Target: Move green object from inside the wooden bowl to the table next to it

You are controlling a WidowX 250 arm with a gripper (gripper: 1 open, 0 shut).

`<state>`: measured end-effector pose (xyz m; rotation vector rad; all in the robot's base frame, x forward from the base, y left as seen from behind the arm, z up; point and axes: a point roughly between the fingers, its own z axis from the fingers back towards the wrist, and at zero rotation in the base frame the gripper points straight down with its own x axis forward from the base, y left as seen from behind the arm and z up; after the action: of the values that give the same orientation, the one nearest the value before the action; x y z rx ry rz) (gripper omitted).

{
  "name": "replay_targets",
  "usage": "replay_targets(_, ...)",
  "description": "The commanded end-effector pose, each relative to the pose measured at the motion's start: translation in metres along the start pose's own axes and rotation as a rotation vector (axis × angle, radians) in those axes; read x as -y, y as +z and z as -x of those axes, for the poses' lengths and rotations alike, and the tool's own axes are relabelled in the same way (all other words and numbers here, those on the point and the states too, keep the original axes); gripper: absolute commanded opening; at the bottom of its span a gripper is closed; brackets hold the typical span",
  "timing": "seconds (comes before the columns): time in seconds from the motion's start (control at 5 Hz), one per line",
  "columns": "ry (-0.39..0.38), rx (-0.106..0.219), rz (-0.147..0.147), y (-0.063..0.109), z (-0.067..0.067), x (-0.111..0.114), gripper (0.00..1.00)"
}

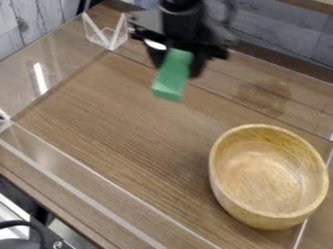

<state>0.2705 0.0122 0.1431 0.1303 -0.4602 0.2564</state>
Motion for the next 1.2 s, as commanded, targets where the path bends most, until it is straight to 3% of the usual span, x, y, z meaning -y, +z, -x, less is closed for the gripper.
replay_targets(0.0, 0.019, 0.025, 0.007, -0.009, -0.013, -0.012, 0.0)
replay_targets(0.4, -0.081, 0.03, 0.048, -0.028, -0.037, -0.013, 0.0)
replay_targets(0.8, -0.207, 0.031, 0.093, -0.073, -0.034, -0.028, 0.0)
replay_targets(1.0, -0.258, 0.028, 0.115, -0.08, -0.031, -0.014, 0.0)
